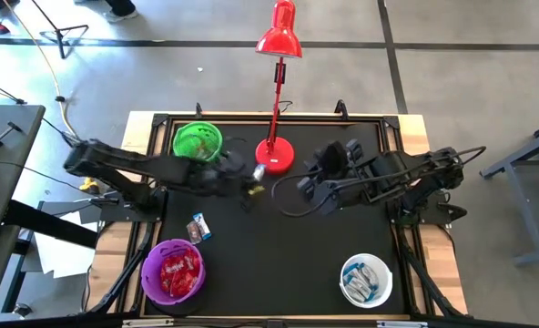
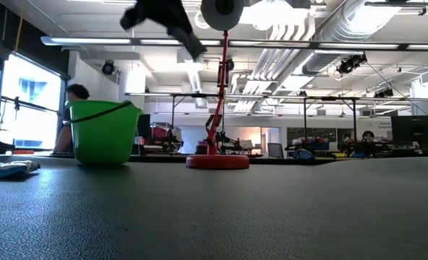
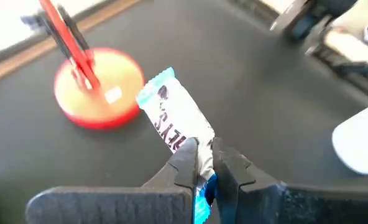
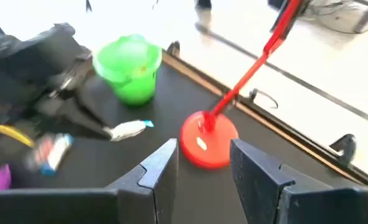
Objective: Sort candy
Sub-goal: Put the white chocolate into the white bucket
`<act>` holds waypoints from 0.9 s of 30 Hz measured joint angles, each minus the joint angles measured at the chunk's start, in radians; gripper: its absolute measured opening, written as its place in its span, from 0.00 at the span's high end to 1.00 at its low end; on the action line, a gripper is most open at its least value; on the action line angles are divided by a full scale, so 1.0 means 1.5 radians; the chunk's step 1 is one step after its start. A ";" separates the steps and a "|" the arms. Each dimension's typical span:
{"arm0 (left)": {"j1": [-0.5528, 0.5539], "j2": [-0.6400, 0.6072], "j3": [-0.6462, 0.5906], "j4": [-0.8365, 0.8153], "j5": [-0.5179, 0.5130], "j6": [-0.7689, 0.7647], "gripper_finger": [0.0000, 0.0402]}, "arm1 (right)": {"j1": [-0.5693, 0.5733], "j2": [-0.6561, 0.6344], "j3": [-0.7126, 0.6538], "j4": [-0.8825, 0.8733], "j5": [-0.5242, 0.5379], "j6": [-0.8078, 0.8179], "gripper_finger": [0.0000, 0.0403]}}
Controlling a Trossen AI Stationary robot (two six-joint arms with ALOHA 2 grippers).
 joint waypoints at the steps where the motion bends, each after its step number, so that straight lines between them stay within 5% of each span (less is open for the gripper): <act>1: -0.005 -0.020 0.002 -0.001 -0.010 0.013 0.97 | 0.001 0.000 0.000 0.012 0.016 0.014 0.65; 9: -0.081 -0.157 0.004 0.017 -0.123 0.092 0.97 | 0.009 0.043 0.000 0.147 0.079 0.010 0.65; 19: -0.154 -0.179 0.004 0.108 -0.168 0.232 0.96 | -0.002 0.081 0.000 0.341 0.075 -0.164 0.65; 27: -0.186 -0.177 0.004 0.113 -0.219 0.240 0.96 | -0.023 0.093 0.000 0.488 -0.038 -0.317 0.65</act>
